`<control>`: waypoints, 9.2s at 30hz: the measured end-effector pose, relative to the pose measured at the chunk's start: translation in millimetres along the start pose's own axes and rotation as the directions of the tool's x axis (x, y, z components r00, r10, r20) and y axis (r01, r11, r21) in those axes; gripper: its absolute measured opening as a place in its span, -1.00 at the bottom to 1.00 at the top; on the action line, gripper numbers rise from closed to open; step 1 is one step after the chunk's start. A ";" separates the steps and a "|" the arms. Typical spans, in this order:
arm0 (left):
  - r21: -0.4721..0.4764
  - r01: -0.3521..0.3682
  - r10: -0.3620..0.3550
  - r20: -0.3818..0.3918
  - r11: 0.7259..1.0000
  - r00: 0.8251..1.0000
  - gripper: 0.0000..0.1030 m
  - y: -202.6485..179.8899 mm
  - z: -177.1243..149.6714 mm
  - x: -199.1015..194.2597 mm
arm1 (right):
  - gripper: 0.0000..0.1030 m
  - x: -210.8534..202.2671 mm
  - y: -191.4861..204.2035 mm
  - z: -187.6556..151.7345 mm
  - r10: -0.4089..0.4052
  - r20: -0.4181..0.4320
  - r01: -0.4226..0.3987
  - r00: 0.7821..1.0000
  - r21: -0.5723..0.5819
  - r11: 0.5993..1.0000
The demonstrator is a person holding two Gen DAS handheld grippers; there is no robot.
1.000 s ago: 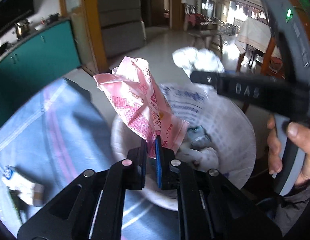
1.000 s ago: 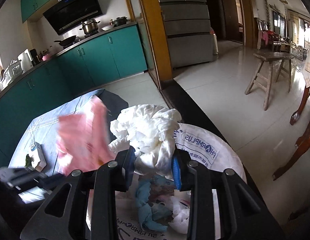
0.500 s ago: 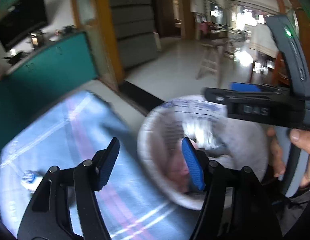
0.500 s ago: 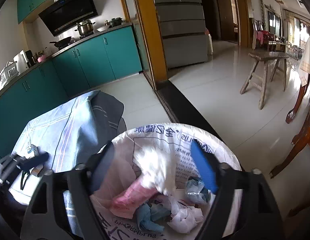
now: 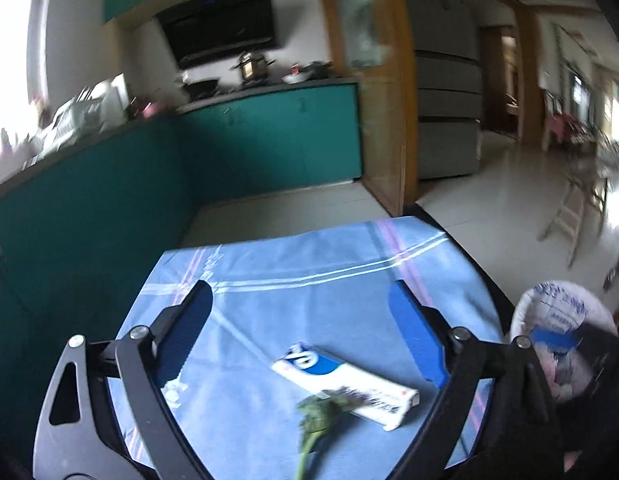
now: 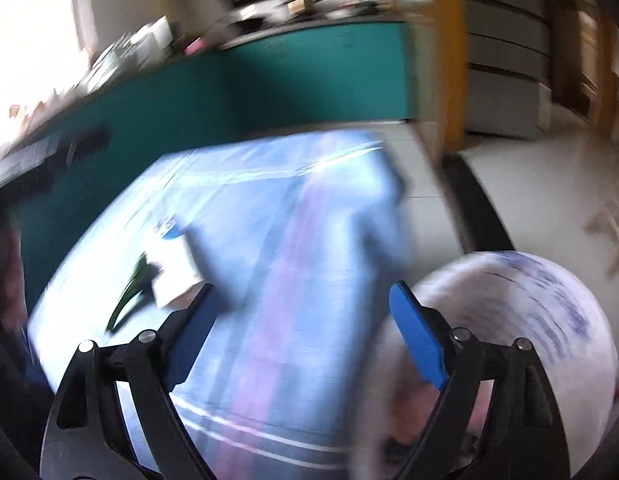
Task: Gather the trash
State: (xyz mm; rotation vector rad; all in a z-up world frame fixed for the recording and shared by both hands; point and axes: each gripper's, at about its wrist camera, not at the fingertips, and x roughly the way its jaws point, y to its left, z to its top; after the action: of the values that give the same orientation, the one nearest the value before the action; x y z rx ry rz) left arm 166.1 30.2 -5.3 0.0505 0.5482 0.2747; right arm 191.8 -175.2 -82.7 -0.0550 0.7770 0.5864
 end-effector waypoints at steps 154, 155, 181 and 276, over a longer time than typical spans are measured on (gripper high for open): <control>0.033 0.178 -0.144 -0.452 0.984 0.880 -0.76 24.1 -80.6 73.8 | 0.59 82.7 37.5 6.3 0.025 -0.150 -0.026 0.988 -0.007 1.000; 0.032 0.176 -0.144 -0.447 0.984 0.883 -0.76 25.2 -79.8 71.6 | 0.59 83.4 38.8 6.4 0.025 -0.151 -0.026 0.988 -0.010 1.000; -0.029 0.123 -0.125 -0.334 0.992 0.934 -0.76 44.2 -65.3 48.1 | -0.14 82.2 58.1 5.7 0.054 -0.139 -0.064 0.989 -0.068 0.996; -0.015 0.107 -0.106 0.093 0.994 0.990 0.94 5.8 -84.5 -162.2 | 0.94 -194.5 48.6 -86.5 -0.352 0.373 0.313 0.859 0.163 0.936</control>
State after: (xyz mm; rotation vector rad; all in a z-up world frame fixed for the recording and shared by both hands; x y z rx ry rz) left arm -12.0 -10.3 5.7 0.0143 0.4543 0.1728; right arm 1.4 -249.7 -5.9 0.0202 0.3829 0.2137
